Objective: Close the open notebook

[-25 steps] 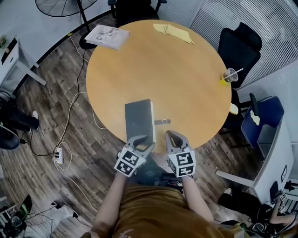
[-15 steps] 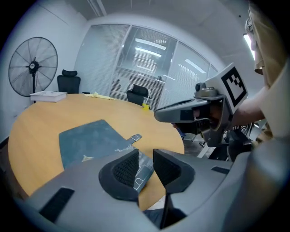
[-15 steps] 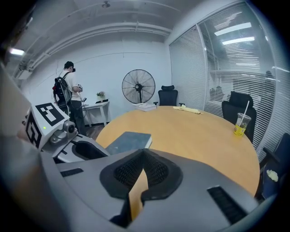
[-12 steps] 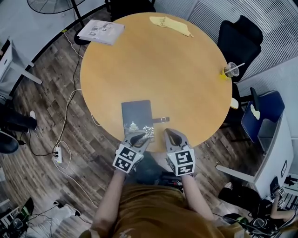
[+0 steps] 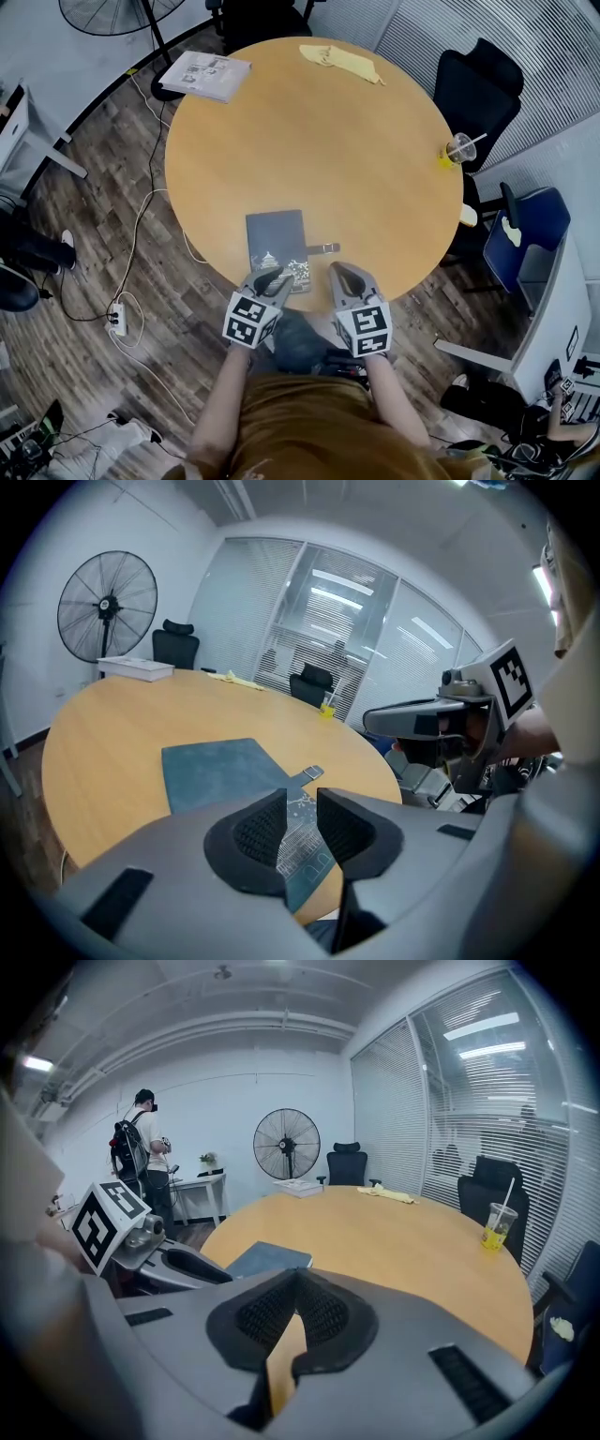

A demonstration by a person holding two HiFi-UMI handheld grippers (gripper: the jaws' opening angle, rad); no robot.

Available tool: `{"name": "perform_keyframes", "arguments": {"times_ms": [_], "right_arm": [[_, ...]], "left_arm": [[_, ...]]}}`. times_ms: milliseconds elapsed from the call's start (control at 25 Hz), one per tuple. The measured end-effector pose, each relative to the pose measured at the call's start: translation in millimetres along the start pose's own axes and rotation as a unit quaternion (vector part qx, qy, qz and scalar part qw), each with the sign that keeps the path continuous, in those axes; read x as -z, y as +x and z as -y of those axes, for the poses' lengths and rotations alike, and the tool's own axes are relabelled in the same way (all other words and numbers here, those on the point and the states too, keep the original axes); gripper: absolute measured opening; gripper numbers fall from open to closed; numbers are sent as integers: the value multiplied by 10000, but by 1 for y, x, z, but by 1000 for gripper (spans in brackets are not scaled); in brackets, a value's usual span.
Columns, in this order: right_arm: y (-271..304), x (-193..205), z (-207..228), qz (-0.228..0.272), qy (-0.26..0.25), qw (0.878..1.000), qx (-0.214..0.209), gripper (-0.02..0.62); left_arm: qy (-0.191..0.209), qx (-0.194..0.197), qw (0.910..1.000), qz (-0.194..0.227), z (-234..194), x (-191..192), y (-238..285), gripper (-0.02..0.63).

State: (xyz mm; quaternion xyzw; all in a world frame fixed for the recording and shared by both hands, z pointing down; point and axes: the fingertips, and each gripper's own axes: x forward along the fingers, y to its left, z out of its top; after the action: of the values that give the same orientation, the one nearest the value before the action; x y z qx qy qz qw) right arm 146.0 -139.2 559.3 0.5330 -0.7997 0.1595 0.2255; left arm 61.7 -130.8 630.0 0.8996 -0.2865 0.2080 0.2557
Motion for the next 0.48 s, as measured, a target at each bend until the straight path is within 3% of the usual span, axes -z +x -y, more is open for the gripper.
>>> {"name": "perform_keyframes", "arguments": {"times_ms": [240,480], "right_arm": [[-7,-16,-9,230,-78,9997,-30,12],[-19,-27,-22,461,-162,9988,-29,12]], "left_arm": [[114,-487,9980,398,-14,-25,-24,118],[4,-1001,9905,944,-29,-51,-58,100]]}}
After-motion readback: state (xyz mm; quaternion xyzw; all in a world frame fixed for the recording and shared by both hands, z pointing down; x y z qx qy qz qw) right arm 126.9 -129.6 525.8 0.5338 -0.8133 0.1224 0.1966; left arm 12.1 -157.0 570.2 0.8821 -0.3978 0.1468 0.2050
